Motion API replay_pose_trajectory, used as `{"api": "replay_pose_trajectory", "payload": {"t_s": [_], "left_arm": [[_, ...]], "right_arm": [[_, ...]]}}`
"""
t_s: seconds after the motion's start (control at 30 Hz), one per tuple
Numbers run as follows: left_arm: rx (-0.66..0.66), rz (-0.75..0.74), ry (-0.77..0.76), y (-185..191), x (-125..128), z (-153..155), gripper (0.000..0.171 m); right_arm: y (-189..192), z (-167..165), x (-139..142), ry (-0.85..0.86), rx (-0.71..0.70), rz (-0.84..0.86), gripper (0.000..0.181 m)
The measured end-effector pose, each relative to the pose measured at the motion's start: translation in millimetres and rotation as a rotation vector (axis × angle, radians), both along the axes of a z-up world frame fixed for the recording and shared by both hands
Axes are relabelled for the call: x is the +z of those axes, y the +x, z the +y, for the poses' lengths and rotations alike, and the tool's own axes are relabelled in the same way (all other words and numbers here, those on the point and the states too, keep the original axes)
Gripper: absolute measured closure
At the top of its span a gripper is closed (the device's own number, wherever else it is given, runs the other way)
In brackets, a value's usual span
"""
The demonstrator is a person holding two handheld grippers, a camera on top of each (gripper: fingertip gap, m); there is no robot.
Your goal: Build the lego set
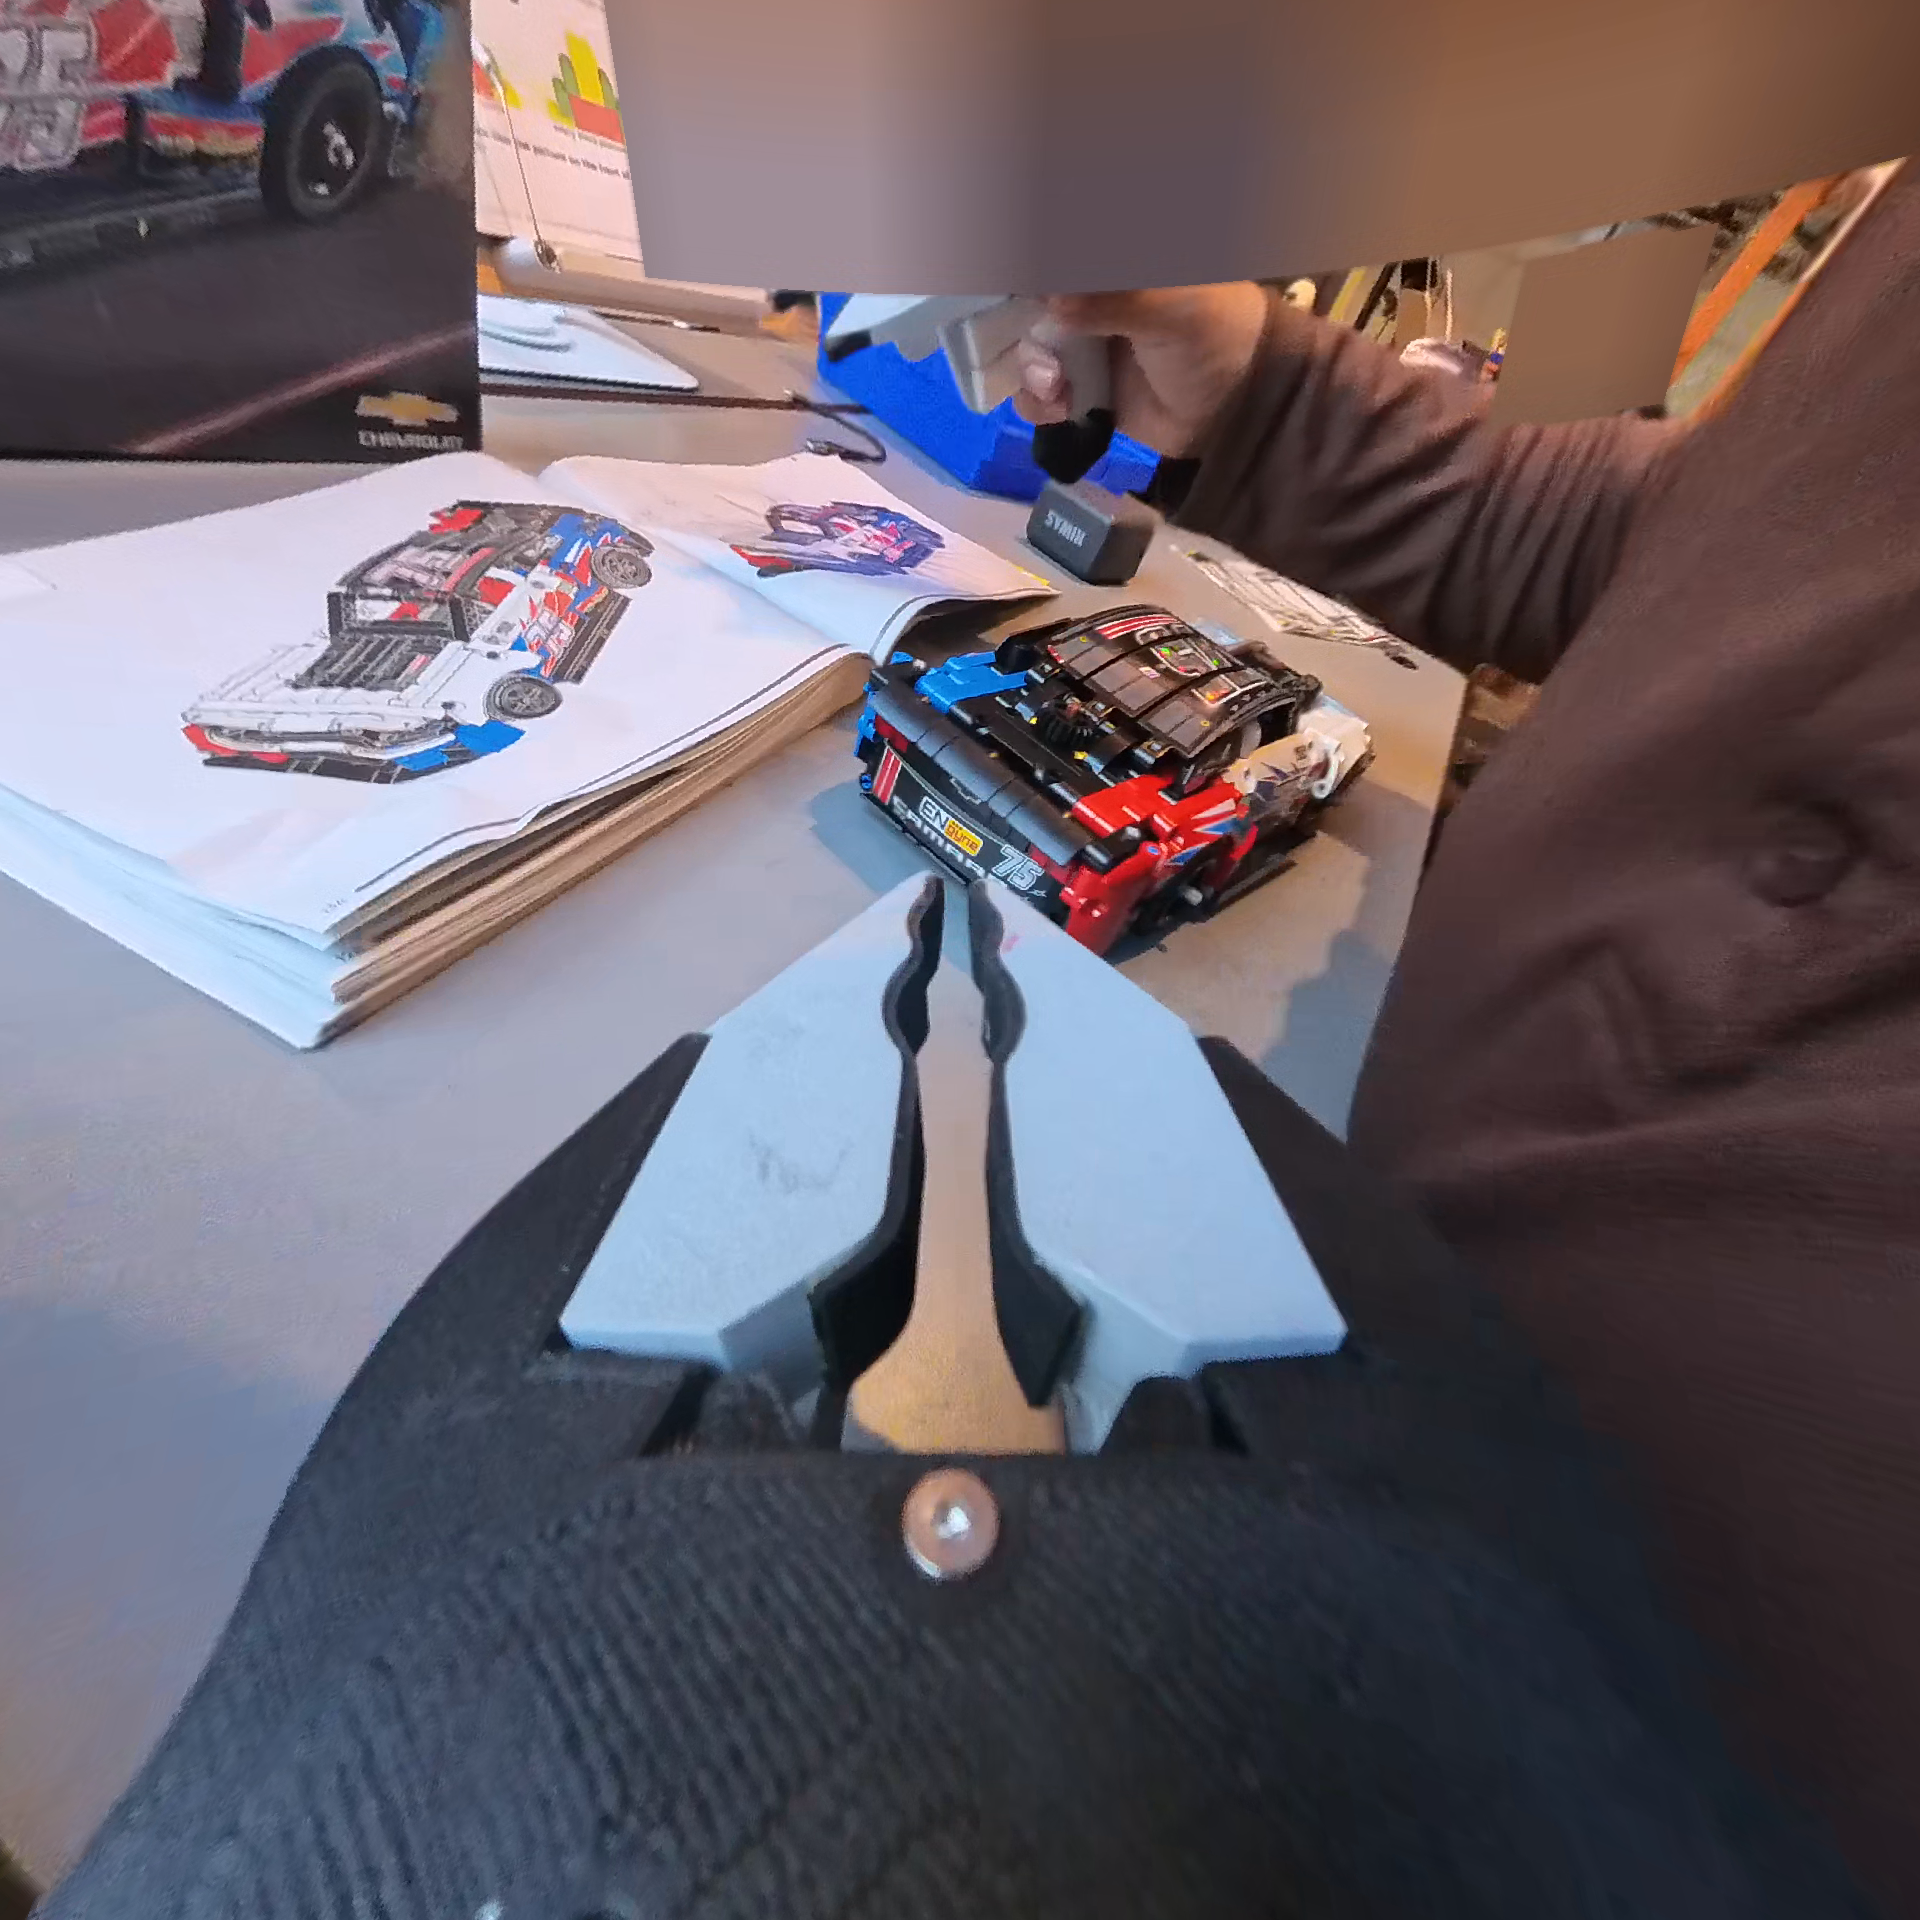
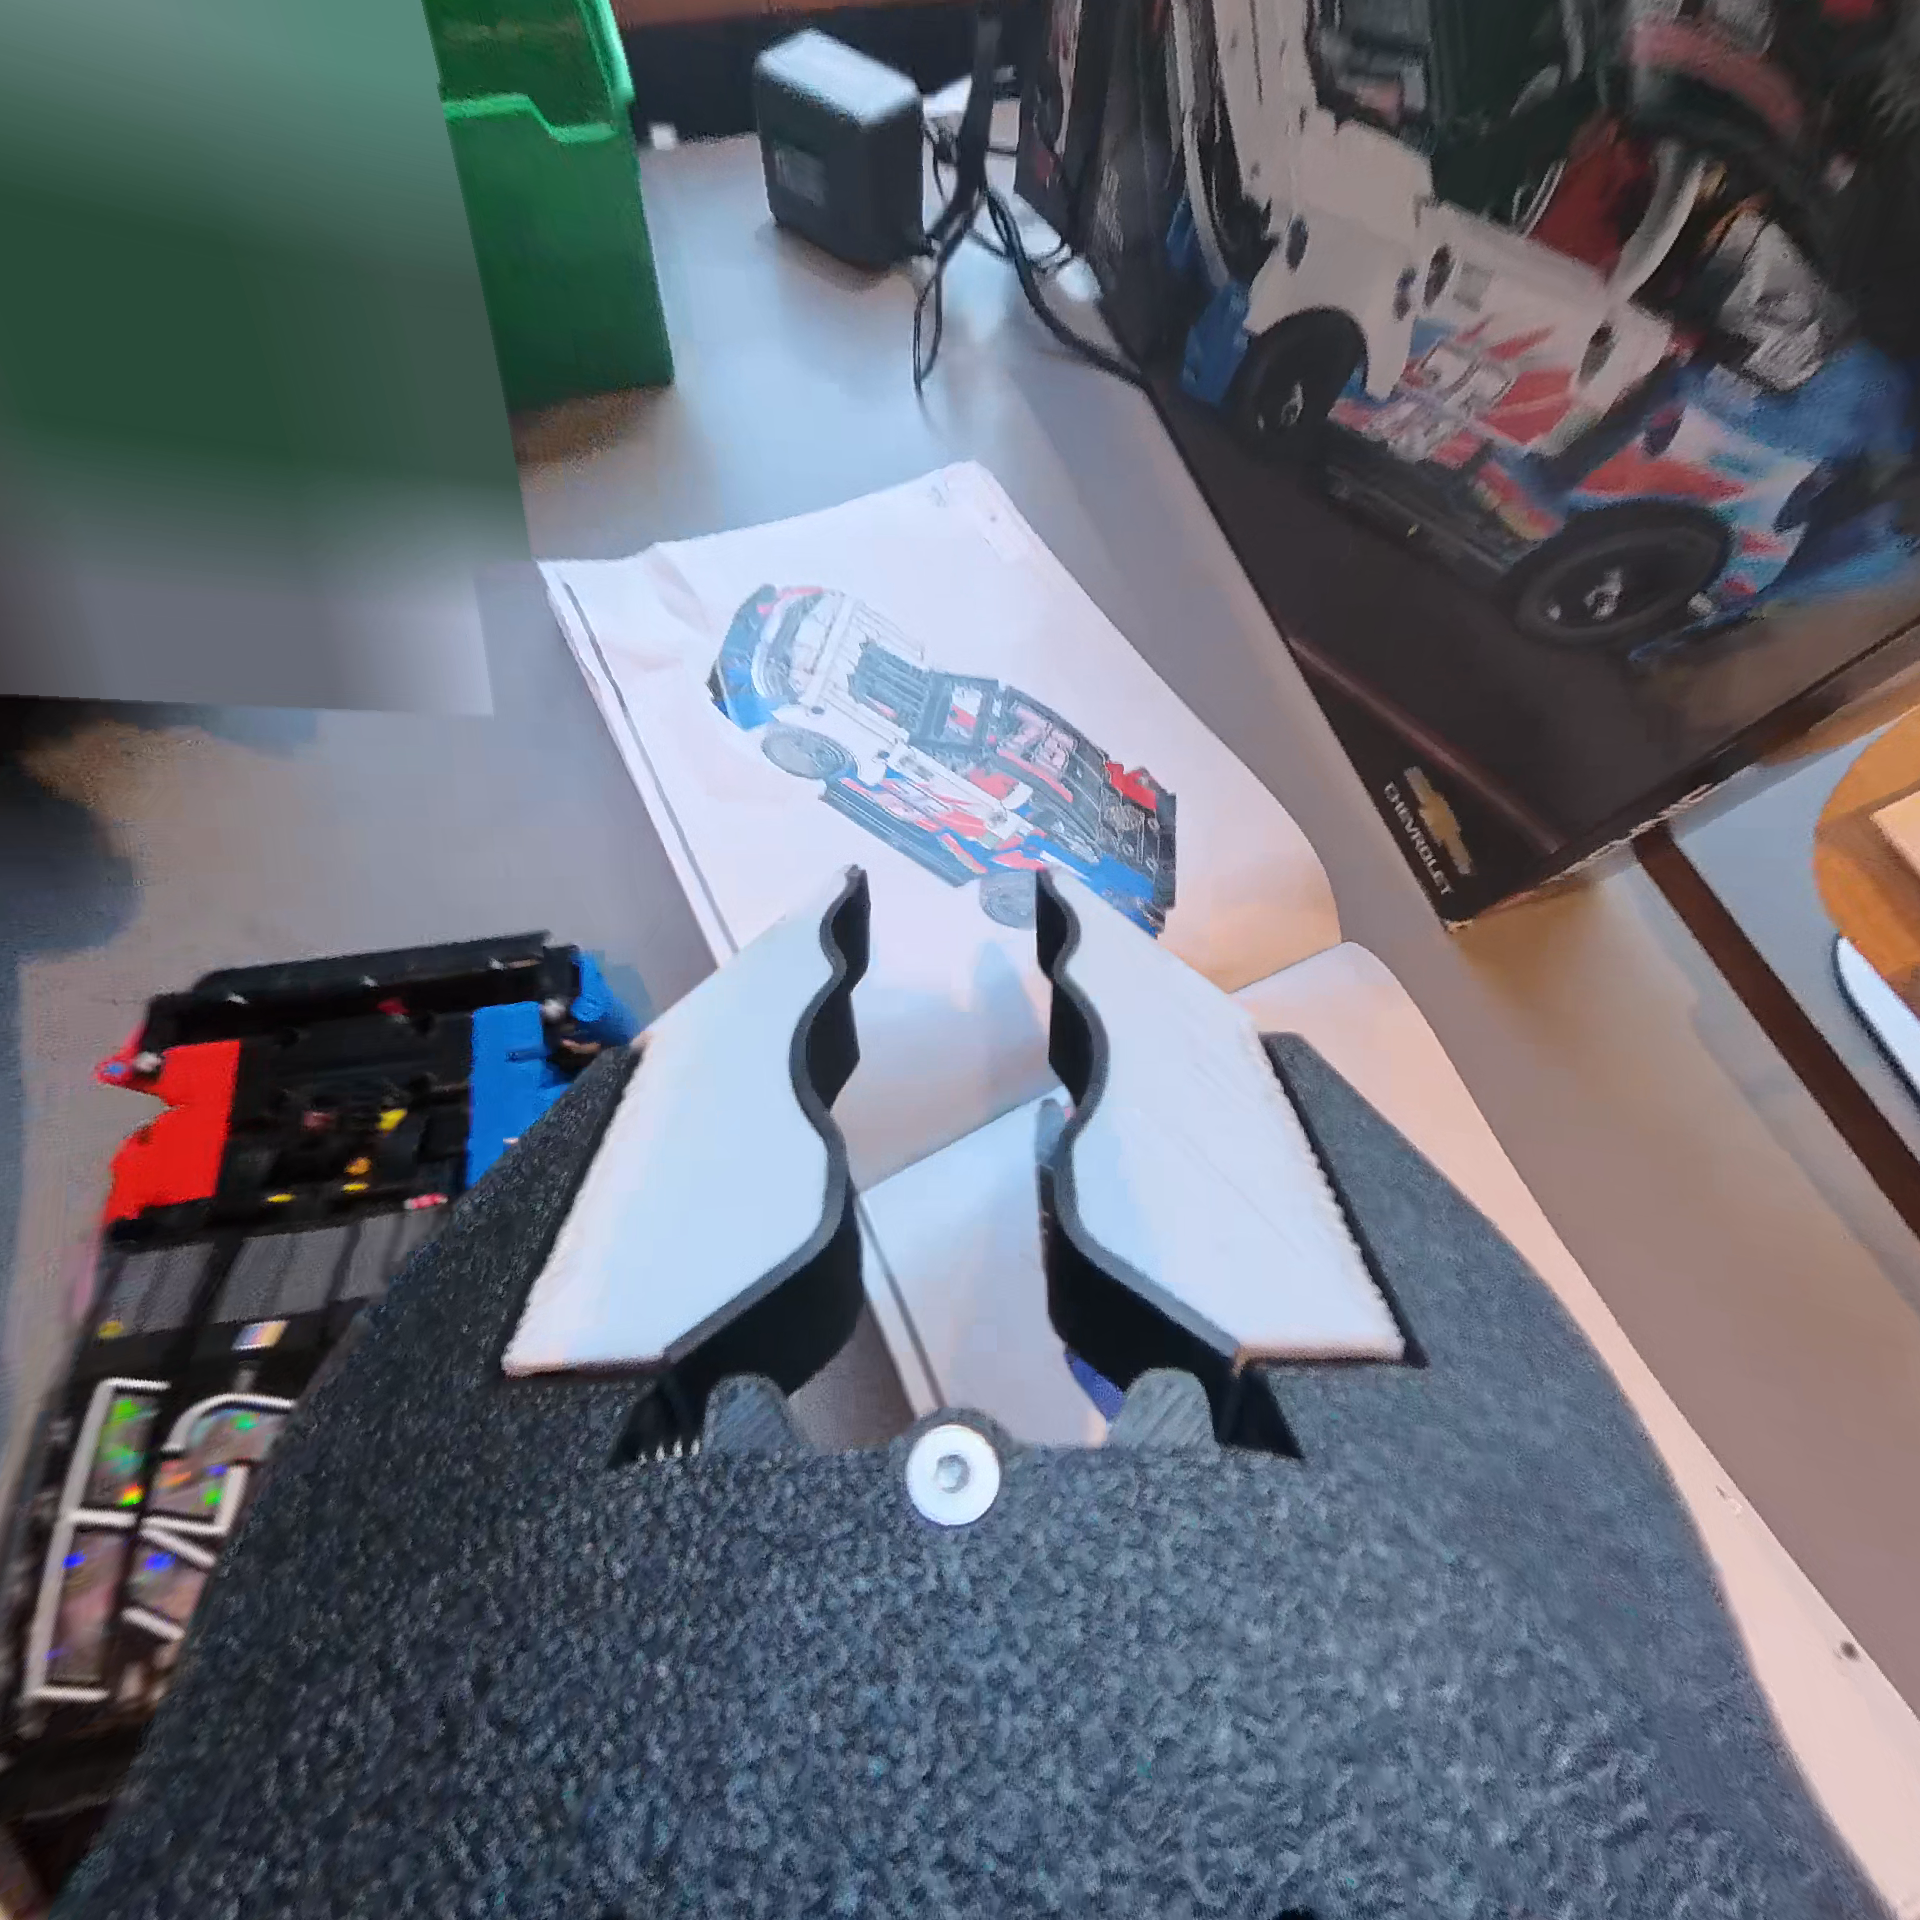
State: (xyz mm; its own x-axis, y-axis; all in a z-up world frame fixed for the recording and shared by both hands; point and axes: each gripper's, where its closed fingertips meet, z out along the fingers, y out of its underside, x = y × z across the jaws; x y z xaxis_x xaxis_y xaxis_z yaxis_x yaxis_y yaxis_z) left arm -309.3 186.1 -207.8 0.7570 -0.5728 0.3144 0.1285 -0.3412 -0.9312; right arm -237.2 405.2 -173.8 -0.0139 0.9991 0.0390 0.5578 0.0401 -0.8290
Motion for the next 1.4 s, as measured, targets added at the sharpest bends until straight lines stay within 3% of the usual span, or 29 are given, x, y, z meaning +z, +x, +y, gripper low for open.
{"api": "replay_pose_trajectory", "payload": {"t_s": [0.17,0.33,0.43,0.53,0.67,0.8,0.9,1.03,1.1,1.17,1.3,1.4], "left_arm": [[-0.001,0.156,0.087,11,1,-21,0.164],[0.024,0.185,0.095,6,19,-74,0.156],[0.11,0.205,0.1,-26,34,-103,0.155],[0.288,0.281,0.089,-87,37,-126,0.154],[0.556,0.307,0.034,-173,21,-157,0.149],[0.756,0.348,-0.05,-230,-2,-181,0.142],[0.838,0.306,-0.064,-247,-4,-196,0.14],[0.932,0.279,-0.052,-261,-6,-214,0.139],[0.927,0.262,-0.041,-265,-1,-216,0.138],[0.909,0.291,-0.049,-270,7,-213,0.137],[0.815,0.305,-0.191,-284,11,-188,0.136],[0.688,0.389,-0.398,-290,-7,-161,0.143]], "right_arm": [[-2,-38,40,0.037,-0.006,0.05,0.152],[-6,-87,60,0.075,0.003,0.071,0.152],[-17,-116,68,0.04,0.013,0.114,0.152],[-41,-145,72,-0.005,0.023,0.158,0.155],[-119,-199,86,-0.089,0.156,0.213,0.162],[-231,-277,82,-0.04,0.374,0.065,0.16],[-315,-320,51,-0.007,0.432,-0.124,0.161],[-388,-337,-14,-0.064,0.342,-0.384,0.154],[-394,-335,-39,-0.056,0.325,-0.481,0.154],[-389,-338,-38,-0.087,0.332,-0.467,0.161],[-351,-337,-2,-0.163,0.348,-0.377,0.155],[-295,-329,41,-0.155,0.351,-0.252,0.151]]}}
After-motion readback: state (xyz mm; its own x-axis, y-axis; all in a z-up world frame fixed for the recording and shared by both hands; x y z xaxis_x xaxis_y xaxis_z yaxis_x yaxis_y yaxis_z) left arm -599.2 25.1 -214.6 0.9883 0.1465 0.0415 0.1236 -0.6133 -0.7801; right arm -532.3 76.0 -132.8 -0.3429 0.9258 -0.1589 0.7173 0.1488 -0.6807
